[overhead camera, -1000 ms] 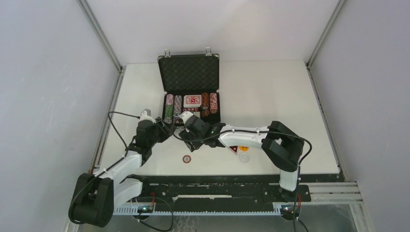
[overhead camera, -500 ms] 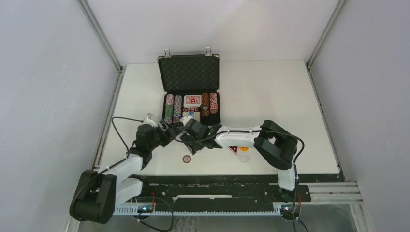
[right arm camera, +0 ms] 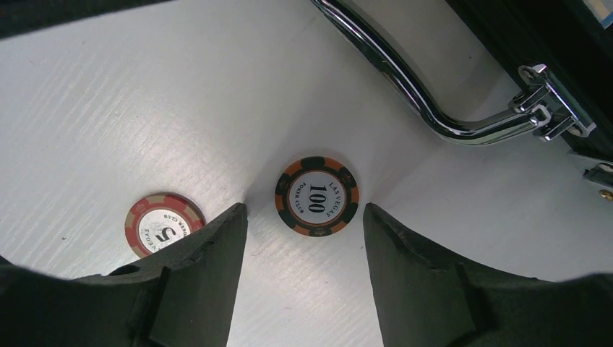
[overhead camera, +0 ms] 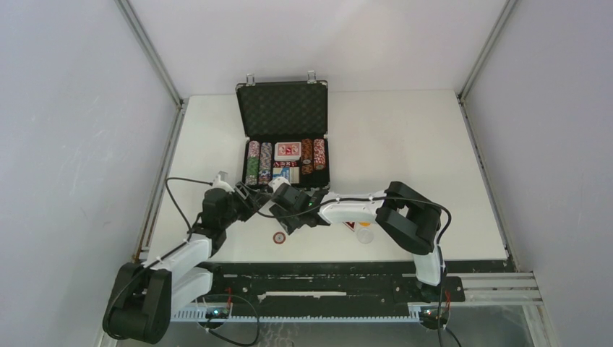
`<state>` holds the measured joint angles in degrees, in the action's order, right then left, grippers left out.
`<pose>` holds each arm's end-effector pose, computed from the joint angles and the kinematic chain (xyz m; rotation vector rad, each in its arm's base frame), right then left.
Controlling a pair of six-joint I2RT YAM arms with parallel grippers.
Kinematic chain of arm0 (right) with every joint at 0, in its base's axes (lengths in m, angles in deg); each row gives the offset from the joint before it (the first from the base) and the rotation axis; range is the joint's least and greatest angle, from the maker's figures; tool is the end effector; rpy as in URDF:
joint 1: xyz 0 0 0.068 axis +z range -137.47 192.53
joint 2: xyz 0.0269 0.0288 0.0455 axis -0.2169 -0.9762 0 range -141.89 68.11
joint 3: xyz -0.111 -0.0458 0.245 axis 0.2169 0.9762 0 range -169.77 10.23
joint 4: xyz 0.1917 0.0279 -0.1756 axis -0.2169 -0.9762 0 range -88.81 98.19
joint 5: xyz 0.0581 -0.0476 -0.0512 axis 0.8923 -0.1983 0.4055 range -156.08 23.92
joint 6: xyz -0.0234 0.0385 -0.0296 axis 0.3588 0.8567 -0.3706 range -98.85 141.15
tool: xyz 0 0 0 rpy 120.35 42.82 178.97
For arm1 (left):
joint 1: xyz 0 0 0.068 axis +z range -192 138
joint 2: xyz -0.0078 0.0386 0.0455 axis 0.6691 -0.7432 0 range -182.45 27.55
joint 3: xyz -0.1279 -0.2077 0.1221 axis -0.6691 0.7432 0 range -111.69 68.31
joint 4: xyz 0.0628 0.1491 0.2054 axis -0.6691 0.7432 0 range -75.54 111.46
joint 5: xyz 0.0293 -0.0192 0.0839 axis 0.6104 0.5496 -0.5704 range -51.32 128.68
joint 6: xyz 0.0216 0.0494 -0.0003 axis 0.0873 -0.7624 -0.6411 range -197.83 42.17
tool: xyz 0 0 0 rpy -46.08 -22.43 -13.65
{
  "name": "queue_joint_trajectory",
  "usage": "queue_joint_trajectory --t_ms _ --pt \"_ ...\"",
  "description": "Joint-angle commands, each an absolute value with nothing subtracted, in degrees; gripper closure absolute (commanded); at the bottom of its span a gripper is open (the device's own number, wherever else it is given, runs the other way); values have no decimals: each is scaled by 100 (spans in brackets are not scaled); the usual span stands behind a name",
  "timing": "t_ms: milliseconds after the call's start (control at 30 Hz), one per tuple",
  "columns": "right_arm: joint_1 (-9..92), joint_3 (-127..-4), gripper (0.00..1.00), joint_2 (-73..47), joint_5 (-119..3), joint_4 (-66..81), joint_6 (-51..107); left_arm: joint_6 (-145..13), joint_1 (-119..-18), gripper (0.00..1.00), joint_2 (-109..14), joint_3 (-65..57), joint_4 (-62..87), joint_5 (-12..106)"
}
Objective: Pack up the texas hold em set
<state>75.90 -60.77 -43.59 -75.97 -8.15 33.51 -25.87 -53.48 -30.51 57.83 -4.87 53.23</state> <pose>0.1854 0.3565 0.1531 -1.0471 2.3475 0.2909 0.1800 -0.0456 0.1458 -0.5976 2.1014 -0.9213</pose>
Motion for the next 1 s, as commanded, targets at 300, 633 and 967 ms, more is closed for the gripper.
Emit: queue_joint_trajectory --t_ms 300,633,967 --pt "7565 -6276 39 -4527 -7798 -759 3531 -2790 -5307 37 -3191 5820 -570 5258" --pt "7586 -6526 38 -4736 -7835 -978 3529 -2845 -5306 37 -3223 5831 -575 5255" --pt "7588 -6514 37 -4690 -7988 -1206 3606 -2855 -5297 38 -3394 5811 -701 5326"
